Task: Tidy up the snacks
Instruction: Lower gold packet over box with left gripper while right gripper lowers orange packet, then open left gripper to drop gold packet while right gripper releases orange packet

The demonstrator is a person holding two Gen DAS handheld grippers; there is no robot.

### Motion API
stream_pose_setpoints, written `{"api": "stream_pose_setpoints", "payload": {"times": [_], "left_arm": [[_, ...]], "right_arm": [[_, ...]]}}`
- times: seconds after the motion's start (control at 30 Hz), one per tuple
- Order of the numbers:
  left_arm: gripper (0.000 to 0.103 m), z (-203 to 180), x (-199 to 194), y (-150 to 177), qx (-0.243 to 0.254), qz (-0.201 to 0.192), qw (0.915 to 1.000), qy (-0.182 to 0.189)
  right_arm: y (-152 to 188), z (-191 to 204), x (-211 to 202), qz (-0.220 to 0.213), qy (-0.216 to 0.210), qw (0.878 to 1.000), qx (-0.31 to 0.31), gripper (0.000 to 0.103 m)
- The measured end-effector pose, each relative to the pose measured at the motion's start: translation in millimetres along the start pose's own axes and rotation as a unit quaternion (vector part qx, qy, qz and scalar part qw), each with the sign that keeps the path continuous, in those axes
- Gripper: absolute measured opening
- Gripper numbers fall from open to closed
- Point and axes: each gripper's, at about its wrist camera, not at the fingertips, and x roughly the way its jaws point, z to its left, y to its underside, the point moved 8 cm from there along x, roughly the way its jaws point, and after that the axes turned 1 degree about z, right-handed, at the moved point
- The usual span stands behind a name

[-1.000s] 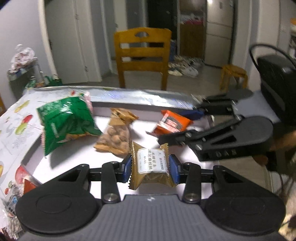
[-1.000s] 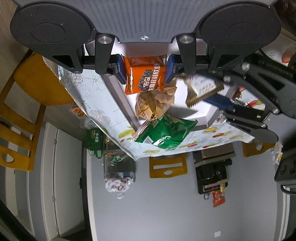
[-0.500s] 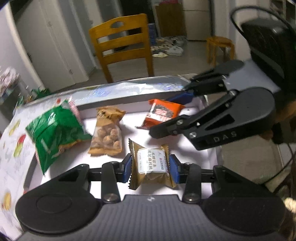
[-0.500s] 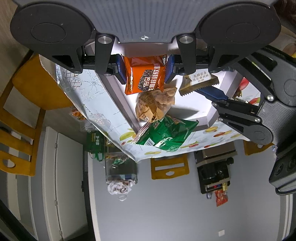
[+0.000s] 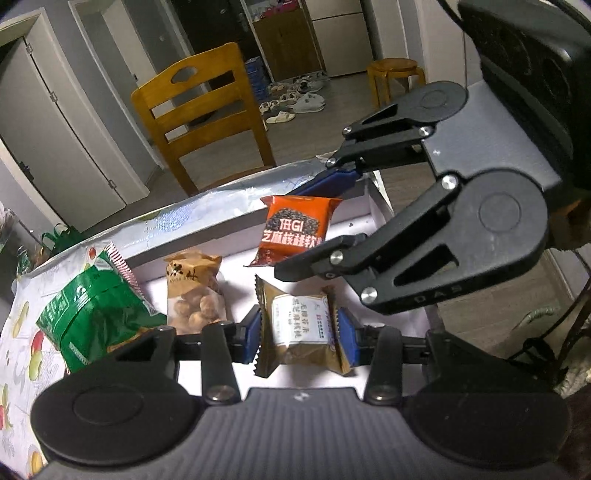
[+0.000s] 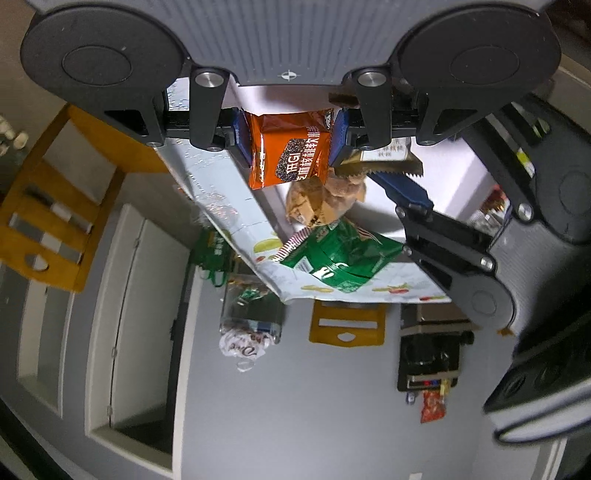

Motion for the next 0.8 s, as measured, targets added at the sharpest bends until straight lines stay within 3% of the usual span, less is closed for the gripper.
{"api": "stream_pose_setpoints", "payload": {"times": [0.27, 0.33, 0.4, 0.43, 0.8], "left_arm": [[0.05, 2.8, 3.4, 2.6, -0.003, -0.009, 1.0, -0.001], [0.054, 3.7, 3.4, 3.5, -0.008, -0.011, 0.9999, -0.004], [0.068, 5.2, 2.9, 4.5, -0.011, -0.013, 0.9998, -0.014], [0.07, 6.6, 2.9, 5.2, -0.012, -0.014, 0.9996, -0.019], [0.075, 9.5, -0.3, 9.7, -0.018, -0.018, 0.999, -0.038]], "right_arm": [[2.6, -0.8, 3.0, 0.01, 0.003, 1.0, 0.007, 0.051], [2.6, -1.2, 3.3, 0.011, 0.004, 1.0, 0.01, 0.054], [2.1, -1.3, 2.6, 0.008, 0.005, 1.0, 0.013, 0.057], [1.1, -1.2, 2.1, 0.006, 0.004, 1.0, 0.016, 0.06], [-5.3, 0.9, -4.8, -0.01, 0.006, 1.0, 0.019, 0.077]]}}
